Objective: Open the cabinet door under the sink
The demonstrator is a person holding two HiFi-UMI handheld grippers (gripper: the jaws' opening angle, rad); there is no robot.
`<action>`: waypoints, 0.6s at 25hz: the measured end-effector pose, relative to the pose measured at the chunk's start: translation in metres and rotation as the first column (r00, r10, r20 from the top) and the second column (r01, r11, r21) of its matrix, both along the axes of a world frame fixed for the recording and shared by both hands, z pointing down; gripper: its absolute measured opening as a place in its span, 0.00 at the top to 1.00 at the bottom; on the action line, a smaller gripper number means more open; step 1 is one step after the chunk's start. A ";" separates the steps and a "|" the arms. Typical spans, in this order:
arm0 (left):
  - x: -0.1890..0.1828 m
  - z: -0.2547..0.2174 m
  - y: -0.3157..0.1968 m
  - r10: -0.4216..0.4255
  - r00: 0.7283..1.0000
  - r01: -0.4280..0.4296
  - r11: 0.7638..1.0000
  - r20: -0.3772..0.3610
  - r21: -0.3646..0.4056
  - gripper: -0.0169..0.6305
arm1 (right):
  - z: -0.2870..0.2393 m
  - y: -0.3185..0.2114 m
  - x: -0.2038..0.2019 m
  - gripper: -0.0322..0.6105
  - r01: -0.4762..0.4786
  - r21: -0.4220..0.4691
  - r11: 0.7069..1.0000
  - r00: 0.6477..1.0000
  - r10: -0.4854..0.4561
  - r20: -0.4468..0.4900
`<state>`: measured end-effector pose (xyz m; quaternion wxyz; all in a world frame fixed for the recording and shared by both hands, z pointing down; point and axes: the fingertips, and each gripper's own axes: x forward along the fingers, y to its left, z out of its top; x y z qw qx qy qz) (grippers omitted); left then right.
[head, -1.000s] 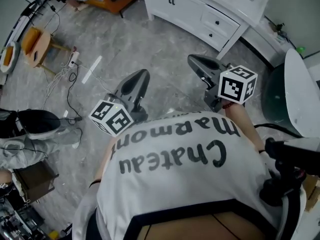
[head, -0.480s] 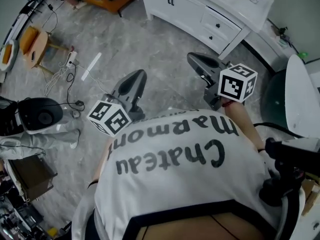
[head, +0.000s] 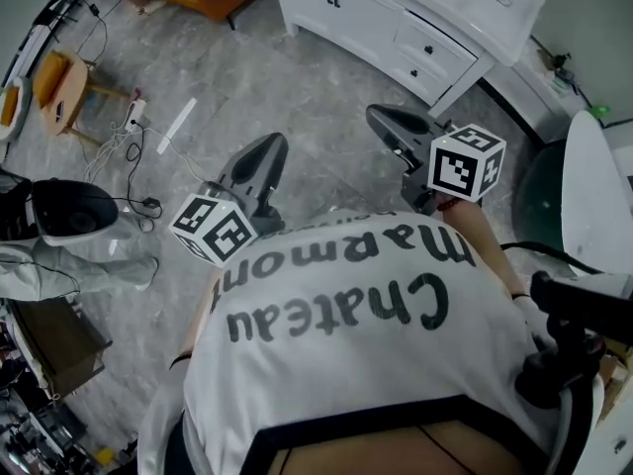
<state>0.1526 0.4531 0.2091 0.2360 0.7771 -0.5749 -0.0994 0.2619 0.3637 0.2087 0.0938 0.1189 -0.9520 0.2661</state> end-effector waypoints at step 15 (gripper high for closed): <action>0.011 0.004 -0.036 0.124 0.992 -0.124 0.992 0.036 -0.016 0.96 | 0.017 -0.019 0.020 0.93 -0.113 -0.064 0.992 0.993 0.112 -0.024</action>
